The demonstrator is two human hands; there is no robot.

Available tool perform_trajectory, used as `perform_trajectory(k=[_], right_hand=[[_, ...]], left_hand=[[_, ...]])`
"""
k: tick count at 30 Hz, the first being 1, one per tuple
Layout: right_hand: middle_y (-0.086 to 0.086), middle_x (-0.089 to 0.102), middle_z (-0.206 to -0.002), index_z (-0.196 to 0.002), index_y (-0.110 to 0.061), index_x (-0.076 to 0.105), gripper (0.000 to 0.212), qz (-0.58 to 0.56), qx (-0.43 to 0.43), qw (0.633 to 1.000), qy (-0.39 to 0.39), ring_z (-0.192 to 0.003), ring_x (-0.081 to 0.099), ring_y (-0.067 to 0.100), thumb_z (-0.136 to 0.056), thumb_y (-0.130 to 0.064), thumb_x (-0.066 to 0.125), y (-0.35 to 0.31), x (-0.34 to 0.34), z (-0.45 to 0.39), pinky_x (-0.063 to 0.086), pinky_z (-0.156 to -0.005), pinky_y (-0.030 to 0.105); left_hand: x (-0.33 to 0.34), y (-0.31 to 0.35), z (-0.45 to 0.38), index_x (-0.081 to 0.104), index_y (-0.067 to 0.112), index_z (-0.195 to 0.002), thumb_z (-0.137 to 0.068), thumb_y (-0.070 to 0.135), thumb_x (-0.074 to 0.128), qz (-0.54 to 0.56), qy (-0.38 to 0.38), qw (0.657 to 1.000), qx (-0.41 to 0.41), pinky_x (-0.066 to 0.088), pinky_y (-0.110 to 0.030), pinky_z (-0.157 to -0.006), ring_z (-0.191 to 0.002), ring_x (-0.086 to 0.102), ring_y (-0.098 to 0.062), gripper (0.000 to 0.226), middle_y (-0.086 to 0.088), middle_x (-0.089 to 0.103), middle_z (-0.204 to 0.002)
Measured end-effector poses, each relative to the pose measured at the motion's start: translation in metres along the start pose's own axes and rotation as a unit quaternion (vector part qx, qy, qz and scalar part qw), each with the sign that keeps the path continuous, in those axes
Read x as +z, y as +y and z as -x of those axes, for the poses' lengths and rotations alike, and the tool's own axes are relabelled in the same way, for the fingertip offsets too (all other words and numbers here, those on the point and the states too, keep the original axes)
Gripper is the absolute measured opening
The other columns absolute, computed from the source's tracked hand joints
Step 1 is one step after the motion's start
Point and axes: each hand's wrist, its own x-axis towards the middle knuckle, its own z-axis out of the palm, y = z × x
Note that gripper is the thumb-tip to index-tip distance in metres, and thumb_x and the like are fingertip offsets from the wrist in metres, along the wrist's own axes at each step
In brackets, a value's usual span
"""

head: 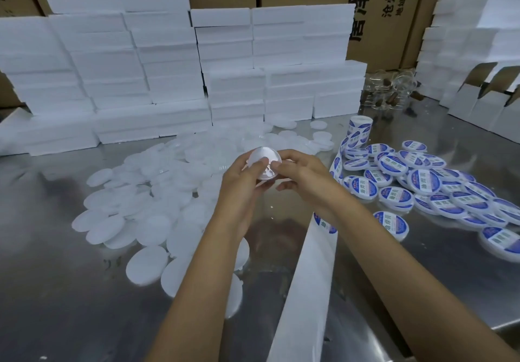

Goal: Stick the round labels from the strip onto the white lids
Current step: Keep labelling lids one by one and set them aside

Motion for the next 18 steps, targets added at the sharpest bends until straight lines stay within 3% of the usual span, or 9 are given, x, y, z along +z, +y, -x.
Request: perform_trajectory(k=[4, 6, 8, 10, 12, 14, 18], right_hand=[[0.003, 0.074, -0.095, -0.107, -0.012, 0.065, 0.018, 0.112, -0.008, 0.990, 0.084, -0.087, 0.069, 0.016, -0.093, -0.022, 0.068, 0.001, -0.006, 0.010, 0.053, -0.079, 0.030], [-0.005, 0.068, -0.090, -0.098, -0.016, 0.064, 0.009, 0.219, -0.054, 0.960, 0.163, -0.082, 0.063, 0.009, -0.092, -0.021, 0.068, 0.000, -0.019, 0.017, 0.049, -0.072, 0.021], [-0.013, 0.062, -0.084, -0.092, -0.019, 0.063, 0.002, 0.332, -0.075, 0.922, 0.187, -0.076, 0.059, 0.004, -0.092, -0.017, 0.062, 0.001, -0.036, 0.027, 0.046, -0.066, 0.020], [-0.012, 0.062, -0.086, -0.094, -0.020, 0.063, 0.007, 0.413, -0.029, 0.901, 0.132, -0.077, 0.060, 0.007, -0.091, -0.016, 0.058, 0.004, -0.051, 0.036, 0.049, -0.070, 0.027], [-0.010, 0.061, -0.101, -0.104, -0.022, 0.062, 0.016, 0.481, 0.038, 0.875, 0.031, -0.092, 0.059, 0.012, -0.090, -0.018, 0.059, 0.010, -0.056, 0.044, 0.048, -0.079, 0.029], [-0.007, 0.055, -0.115, -0.117, -0.022, 0.061, 0.028, 0.524, 0.042, 0.850, -0.030, -0.109, 0.050, 0.014, -0.090, -0.023, 0.063, 0.017, -0.054, 0.047, 0.041, -0.091, 0.028], [-0.011, 0.056, -0.117, -0.119, -0.026, 0.063, 0.039, 0.501, -0.004, 0.865, -0.013, -0.110, 0.049, 0.012, -0.086, -0.044, 0.071, 0.022, -0.040, 0.047, 0.041, -0.097, 0.031]], left_hand=[[0.007, -0.004, 0.005, 0.063, 0.013, -0.125, -0.105, 0.009, 0.050, -0.012, 0.005, 1.000, 0.007, 0.060, -0.036, -0.090, -0.104, 0.073, -0.025, 0.024, -0.010, 0.072, -0.119], [0.007, -0.006, 0.005, 0.060, 0.015, -0.126, -0.106, 0.008, 0.045, -0.005, 0.010, 1.000, 0.002, 0.060, -0.037, -0.090, -0.100, 0.074, -0.027, 0.025, -0.008, 0.073, -0.117], [0.007, -0.006, 0.006, 0.056, 0.017, -0.128, -0.108, 0.006, 0.041, 0.010, 0.004, 1.000, -0.004, 0.061, -0.037, -0.086, -0.094, 0.076, -0.029, 0.028, -0.009, 0.074, -0.112], [0.008, -0.007, 0.006, 0.056, 0.018, -0.128, -0.107, 0.003, 0.040, 0.003, -0.001, 1.000, -0.006, 0.062, -0.035, -0.082, -0.092, 0.076, -0.030, 0.031, -0.010, 0.072, -0.110], [0.009, -0.010, 0.006, 0.058, 0.016, -0.127, -0.106, 0.001, 0.039, -0.025, -0.008, 1.000, -0.008, 0.062, -0.035, -0.082, -0.096, 0.075, -0.033, 0.032, -0.014, 0.070, -0.114], [0.011, -0.012, 0.007, 0.059, 0.014, -0.124, -0.104, -0.004, 0.040, -0.043, -0.014, 0.999, -0.017, 0.061, -0.038, -0.086, -0.101, 0.072, -0.038, 0.033, -0.019, 0.066, -0.119], [0.011, -0.012, 0.008, 0.061, 0.017, -0.114, -0.096, -0.013, 0.041, -0.056, -0.003, 0.998, -0.041, 0.061, -0.037, -0.088, -0.104, 0.070, -0.035, 0.041, -0.019, 0.066, -0.118]])
